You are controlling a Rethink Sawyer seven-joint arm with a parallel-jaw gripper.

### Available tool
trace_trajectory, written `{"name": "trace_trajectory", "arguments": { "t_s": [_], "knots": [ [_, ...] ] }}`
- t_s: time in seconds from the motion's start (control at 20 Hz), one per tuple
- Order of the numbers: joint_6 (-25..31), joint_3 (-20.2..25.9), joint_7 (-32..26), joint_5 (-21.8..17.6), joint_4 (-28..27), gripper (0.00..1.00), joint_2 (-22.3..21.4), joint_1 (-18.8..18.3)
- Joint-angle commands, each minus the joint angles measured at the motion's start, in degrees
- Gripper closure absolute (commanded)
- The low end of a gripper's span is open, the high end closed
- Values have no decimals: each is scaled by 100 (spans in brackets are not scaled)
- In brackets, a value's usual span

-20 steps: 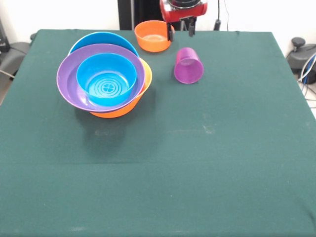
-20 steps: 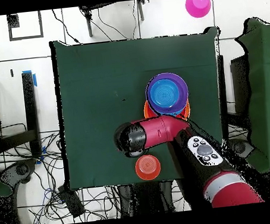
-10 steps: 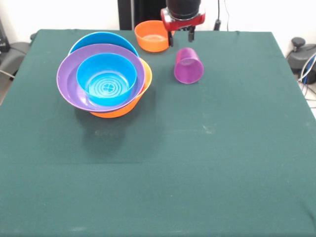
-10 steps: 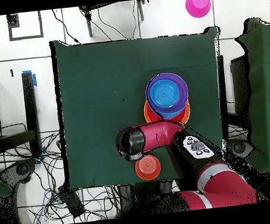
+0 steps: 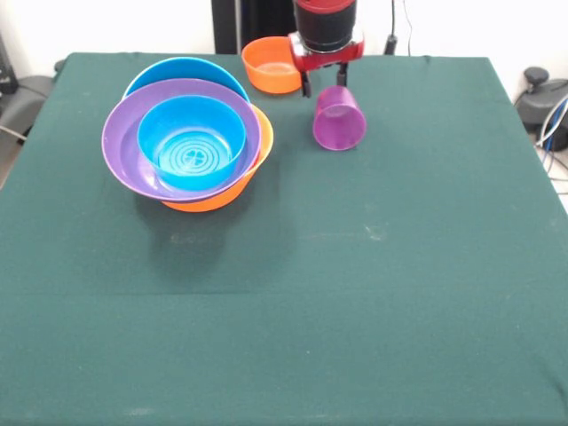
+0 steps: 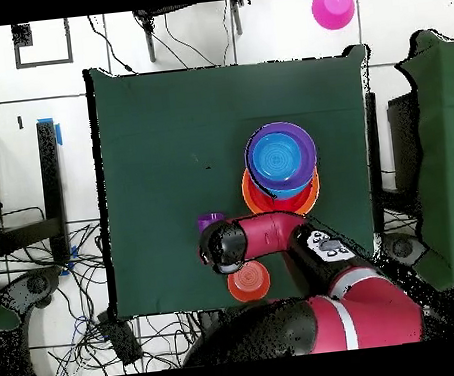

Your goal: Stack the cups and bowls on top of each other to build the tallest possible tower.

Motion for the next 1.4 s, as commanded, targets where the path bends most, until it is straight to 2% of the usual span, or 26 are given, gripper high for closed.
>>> {"name": "trace_trajectory", "arguments": {
  "t_s": [0.05,0.5,1.15,1.4],
  "knots": [
    [-623,58,649,-48,-233,0,131,51],
    [-770,408,583,156,-32,0,-96,-178],
    [-749,481,569,182,-29,0,-164,-217],
    [-634,646,548,318,158,0,-415,-352]
  ]
}}
